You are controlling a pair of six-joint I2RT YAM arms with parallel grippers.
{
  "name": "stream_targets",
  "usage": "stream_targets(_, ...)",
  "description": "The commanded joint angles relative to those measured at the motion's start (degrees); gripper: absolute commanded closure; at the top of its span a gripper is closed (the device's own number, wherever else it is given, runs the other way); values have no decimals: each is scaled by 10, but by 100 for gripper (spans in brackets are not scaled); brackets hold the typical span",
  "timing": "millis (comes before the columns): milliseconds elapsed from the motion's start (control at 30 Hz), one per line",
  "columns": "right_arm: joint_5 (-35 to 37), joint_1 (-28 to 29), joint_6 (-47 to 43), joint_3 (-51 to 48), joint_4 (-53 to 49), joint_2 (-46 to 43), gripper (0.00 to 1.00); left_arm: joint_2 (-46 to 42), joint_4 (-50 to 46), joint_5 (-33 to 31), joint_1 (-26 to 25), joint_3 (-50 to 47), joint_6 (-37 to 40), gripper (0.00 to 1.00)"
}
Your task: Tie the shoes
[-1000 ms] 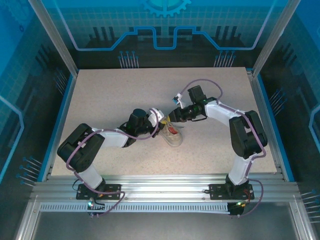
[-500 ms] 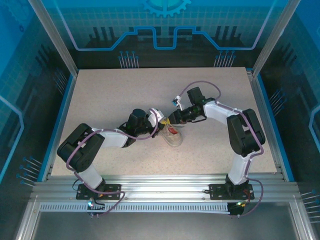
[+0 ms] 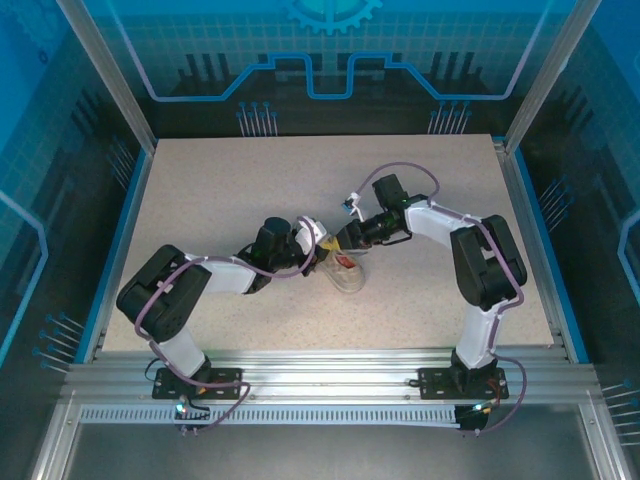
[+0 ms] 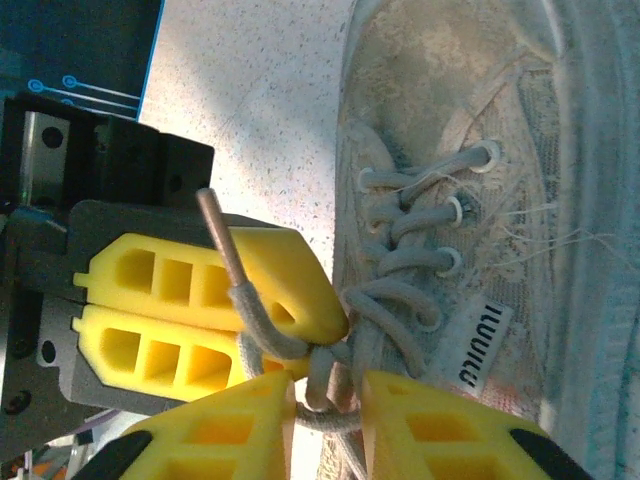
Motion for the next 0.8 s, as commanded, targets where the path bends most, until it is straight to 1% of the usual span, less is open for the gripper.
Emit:
stream_targets(0,-5,10,-12,9,1,-15,100,8,18,29,2,17,-11,100)
stream_targets(200,44,-10,12,-25,43,-67,100,4,-1,27,2,17,-10,100)
stream_targets(433,60,-13,4,-31,49,-80,100,2,-17,27,3,21,-5,100)
stream_targets(567,83,-13,6,-39,62,-90,100,2,-22,27,3,23,-1,100)
stream_targets(633,81,-13,4,-35,58,-87,100,2,-23,27,3,21,-1,100)
stream_targets(767,50,-12,-13,-29,42,-71,99,5,-19,27,3,23,-1,100)
